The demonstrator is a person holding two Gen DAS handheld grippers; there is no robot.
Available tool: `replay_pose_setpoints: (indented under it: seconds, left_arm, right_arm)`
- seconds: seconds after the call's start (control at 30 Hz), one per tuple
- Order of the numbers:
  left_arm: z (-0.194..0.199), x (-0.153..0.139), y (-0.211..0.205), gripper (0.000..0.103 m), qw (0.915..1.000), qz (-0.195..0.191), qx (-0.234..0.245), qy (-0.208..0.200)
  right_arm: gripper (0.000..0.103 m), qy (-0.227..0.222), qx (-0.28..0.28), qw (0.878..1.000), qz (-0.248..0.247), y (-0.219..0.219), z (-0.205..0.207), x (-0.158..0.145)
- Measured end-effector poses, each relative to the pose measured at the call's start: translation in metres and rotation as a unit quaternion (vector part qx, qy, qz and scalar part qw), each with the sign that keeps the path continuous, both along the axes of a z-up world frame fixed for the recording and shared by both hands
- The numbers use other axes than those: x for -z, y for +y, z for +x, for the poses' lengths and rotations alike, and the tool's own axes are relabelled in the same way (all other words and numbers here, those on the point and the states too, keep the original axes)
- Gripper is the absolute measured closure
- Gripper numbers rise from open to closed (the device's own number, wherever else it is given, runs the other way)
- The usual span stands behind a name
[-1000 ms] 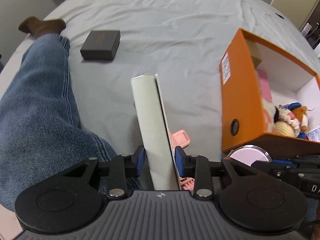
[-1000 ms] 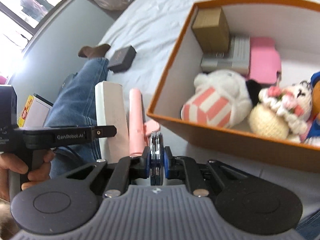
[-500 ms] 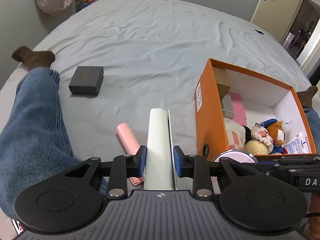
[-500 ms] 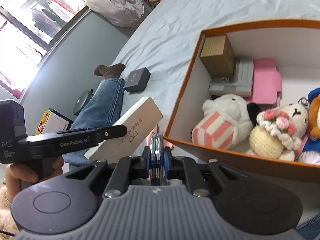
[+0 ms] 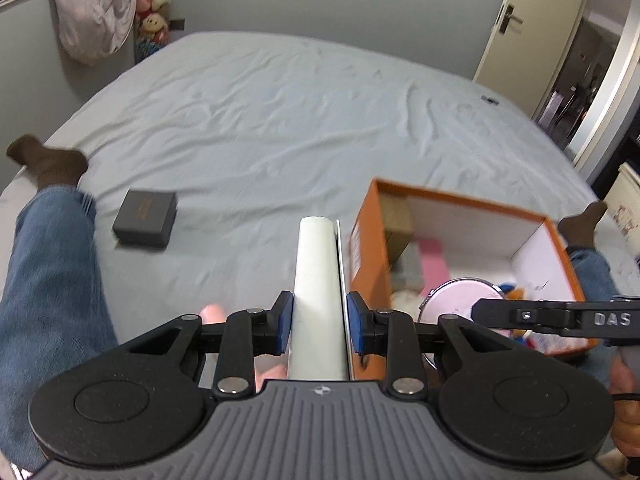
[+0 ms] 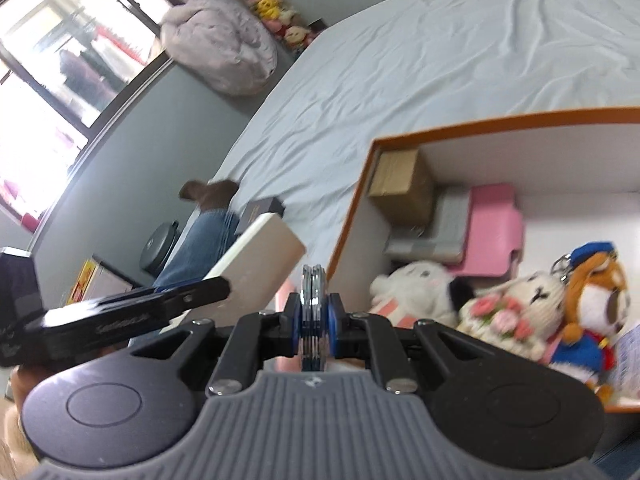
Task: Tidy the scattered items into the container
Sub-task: 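Lower the mirror into the shoebox and open the right tool while the left tool carries the white box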
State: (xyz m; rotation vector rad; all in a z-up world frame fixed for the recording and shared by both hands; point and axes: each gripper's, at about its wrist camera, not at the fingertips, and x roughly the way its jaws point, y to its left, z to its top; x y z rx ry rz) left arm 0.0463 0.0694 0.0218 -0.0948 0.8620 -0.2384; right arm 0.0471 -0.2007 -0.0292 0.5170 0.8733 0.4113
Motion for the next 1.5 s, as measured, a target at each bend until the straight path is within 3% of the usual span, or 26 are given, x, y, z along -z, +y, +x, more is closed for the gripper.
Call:
replay_pose_setpoints:
  seconds: [0.4, 0.67, 1.03, 1.23, 1.5]
  left_arm:
    - [0.036, -0.027, -0.023, 0.07, 0.998, -0.042, 0.021, -0.042]
    - [0.067, -0.031, -0.043, 0.07, 0.9951, -0.072, 0.056, -0.038]
    - [0.088, -0.016, -0.079, 0.07, 0.9937, -0.07, 0.086, -0.016]
    - [0.094, -0.013, -0.083, 0.07, 0.9939, -0.063, 0.09, -0.013]
    - [0.099, -0.01, -0.095, 0.07, 0.9927, -0.064, 0.102, -0.008]
  right_arm:
    - [0.088, 0.009, 0.048, 0.998, -0.028, -0.03, 0.04, -0.003]
    - [0.088, 0.022, 0.087, 0.994, -0.063, -0.051, 0.068, 0.012]
    - [0.088, 0.073, 0.131, 0.987, -0.064, -0.079, 0.104, 0.057]
    - [0.088, 0.092, 0.129, 0.987, -0.028, -0.083, 0.112, 0.079]
    - [0.077, 0.113, 0.133, 0.982, -0.067, -0.091, 0.111, 0.089]
